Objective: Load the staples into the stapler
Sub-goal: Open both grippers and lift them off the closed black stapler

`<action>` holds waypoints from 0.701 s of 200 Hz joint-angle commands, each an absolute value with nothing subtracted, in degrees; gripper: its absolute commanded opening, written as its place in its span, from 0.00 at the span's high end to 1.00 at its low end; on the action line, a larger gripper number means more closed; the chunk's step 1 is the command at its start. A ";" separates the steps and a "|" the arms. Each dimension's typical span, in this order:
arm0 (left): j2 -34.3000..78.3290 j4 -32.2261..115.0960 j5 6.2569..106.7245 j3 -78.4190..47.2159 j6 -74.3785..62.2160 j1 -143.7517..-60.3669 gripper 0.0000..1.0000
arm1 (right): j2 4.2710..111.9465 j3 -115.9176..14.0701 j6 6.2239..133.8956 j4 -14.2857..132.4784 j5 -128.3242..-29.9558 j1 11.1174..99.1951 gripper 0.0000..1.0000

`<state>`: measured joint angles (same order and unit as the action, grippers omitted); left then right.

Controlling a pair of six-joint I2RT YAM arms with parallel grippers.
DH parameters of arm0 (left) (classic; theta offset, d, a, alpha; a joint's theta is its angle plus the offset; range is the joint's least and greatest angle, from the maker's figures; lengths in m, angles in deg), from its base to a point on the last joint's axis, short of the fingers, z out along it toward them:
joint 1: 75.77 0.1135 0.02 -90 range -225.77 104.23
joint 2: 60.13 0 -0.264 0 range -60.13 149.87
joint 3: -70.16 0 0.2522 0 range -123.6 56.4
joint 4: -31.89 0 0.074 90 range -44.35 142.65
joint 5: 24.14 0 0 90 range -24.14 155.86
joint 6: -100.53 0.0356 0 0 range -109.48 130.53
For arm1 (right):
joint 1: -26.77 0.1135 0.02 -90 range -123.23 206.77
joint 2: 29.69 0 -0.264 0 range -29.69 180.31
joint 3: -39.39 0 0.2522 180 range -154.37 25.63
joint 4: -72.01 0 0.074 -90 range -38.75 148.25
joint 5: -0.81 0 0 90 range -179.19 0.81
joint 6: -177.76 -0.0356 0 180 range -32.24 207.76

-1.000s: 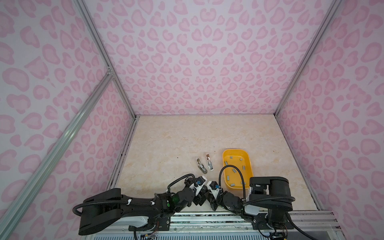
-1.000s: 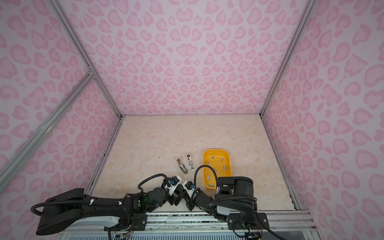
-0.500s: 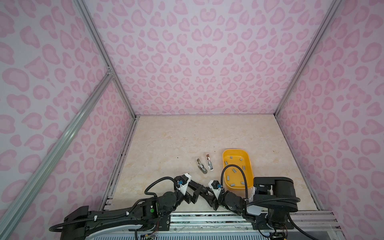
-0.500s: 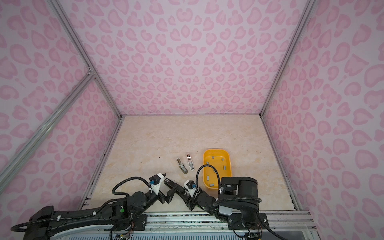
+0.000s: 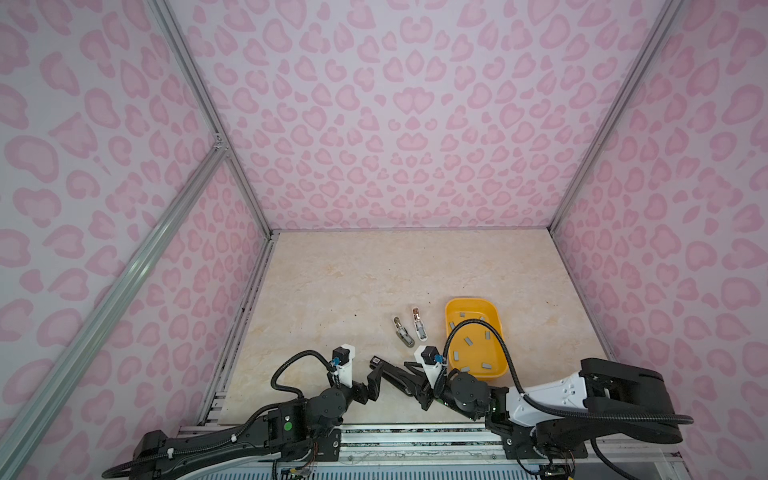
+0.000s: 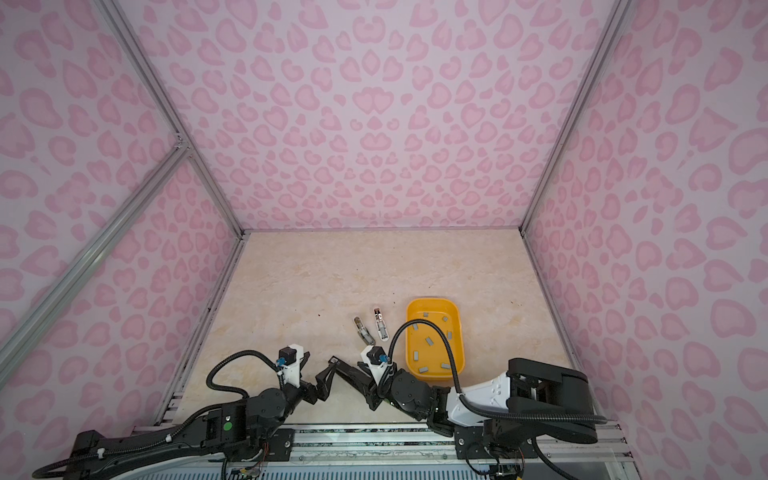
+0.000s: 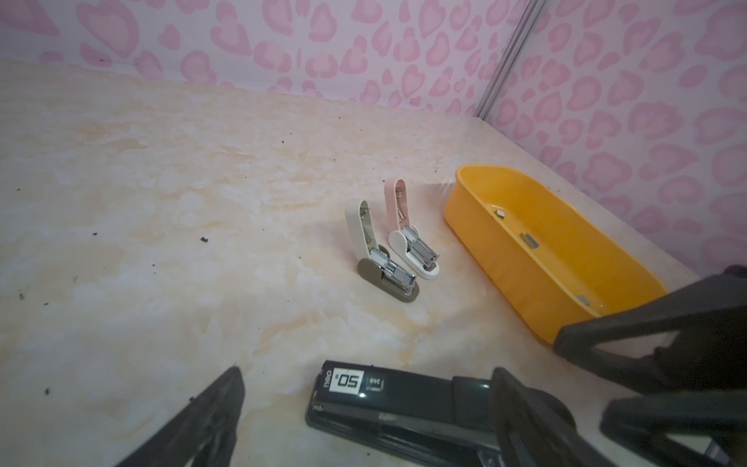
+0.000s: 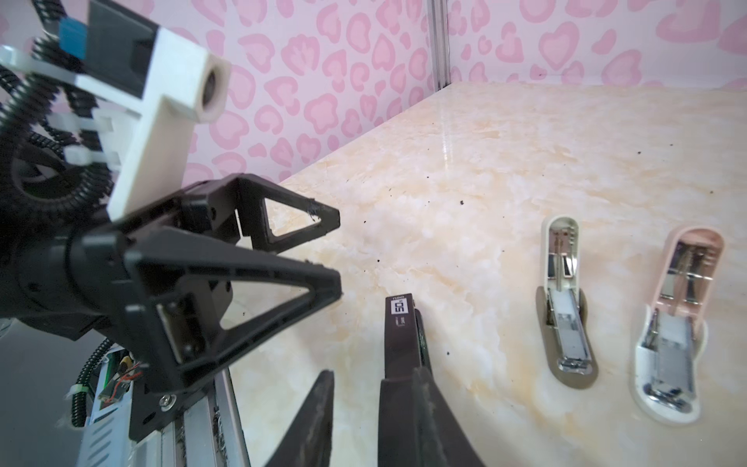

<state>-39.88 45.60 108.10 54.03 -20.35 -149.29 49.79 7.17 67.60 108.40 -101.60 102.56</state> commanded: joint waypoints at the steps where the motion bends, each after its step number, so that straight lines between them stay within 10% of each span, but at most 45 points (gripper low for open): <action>1: -34.63 45.87 110.44 52.17 -24.36 -149.26 0.05 | 49.66 6.13 68.09 99.14 -104.09 102.70 0.70; 140: 6.87 37.56 110.77 36.77 -28.93 -149.29 0.05 | 60.29 8.66 63.28 106.33 -105.97 103.98 0.82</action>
<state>3.70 40.81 109.22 38.16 -27.10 -149.33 59.89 7.74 64.16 109.51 -105.66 103.61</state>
